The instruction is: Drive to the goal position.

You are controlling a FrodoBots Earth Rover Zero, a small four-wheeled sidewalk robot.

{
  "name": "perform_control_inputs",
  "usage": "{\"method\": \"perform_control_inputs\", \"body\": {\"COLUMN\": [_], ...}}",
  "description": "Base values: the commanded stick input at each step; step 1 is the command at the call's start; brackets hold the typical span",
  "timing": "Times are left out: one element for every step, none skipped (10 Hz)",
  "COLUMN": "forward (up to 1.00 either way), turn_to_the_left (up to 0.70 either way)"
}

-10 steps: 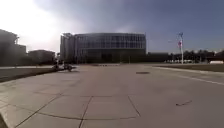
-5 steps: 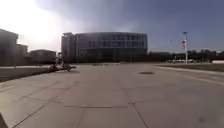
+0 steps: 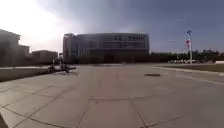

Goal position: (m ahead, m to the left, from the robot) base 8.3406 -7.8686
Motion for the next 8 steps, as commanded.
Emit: {"method": "perform_control_inputs", "body": {"forward": [1.00,1.00,1.00,1.00,1.00,1.00,1.00,1.00], "turn_to_the_left": [0.01,0.01,0.01,0.01,0.01,0.01,0.01,0.01]}}
